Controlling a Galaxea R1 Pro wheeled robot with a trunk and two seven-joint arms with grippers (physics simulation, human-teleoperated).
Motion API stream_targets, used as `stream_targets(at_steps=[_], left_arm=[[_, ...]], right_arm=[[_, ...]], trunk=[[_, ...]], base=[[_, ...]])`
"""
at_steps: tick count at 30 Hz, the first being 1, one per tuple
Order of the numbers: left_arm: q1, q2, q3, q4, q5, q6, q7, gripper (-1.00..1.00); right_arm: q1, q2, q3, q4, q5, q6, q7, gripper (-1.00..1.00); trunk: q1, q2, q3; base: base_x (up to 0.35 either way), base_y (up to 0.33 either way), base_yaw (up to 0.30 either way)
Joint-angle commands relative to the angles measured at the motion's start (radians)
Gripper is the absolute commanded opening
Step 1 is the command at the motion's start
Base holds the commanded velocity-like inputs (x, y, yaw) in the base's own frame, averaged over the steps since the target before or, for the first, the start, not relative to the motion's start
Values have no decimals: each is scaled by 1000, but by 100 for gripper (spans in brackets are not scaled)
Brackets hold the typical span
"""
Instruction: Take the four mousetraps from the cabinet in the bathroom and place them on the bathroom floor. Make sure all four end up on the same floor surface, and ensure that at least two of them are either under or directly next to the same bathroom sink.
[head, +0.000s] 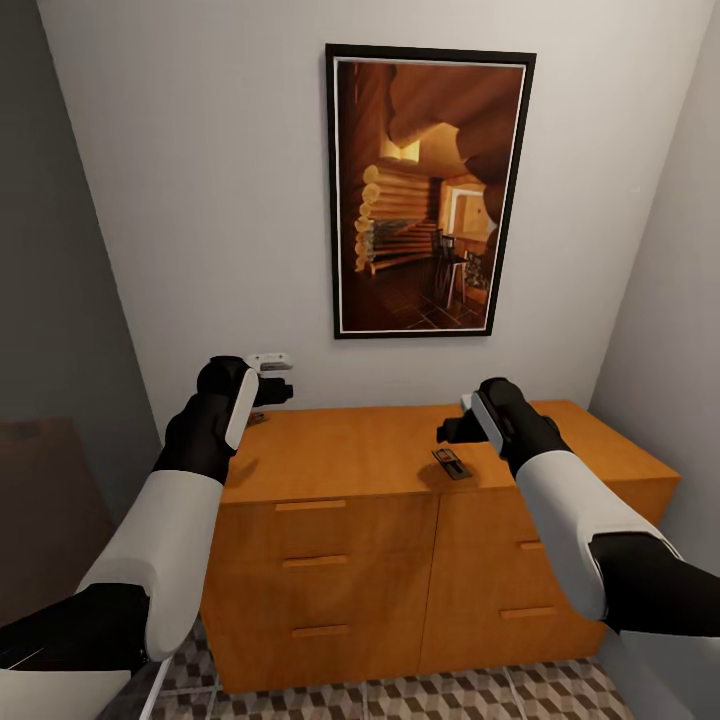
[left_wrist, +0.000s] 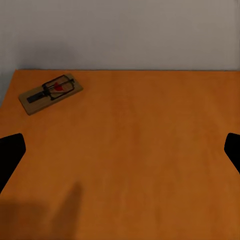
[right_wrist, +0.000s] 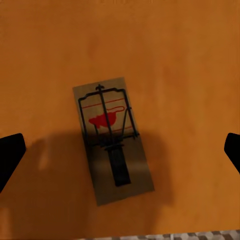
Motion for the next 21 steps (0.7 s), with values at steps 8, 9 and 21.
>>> stream_targets(at_steps=[8, 9, 21], left_arm=[[-1, -1, 2, 0, 4, 4, 4, 100], [-1, -1, 2, 0, 4, 4, 4, 100], [-1, -1, 2, 1, 4, 3, 4, 100]], right_arm=[[-32, 0, 1, 44, 0, 4, 8, 100], [-32, 0, 1, 44, 0, 4, 8, 100], [-109, 2, 0, 215, 1, 4, 25, 100]], trunk=[[0, -1, -1], [0, -1, -1], [0, -1, -1]], base=[[0, 0, 0], [0, 0, 0], [0, 0, 0]])
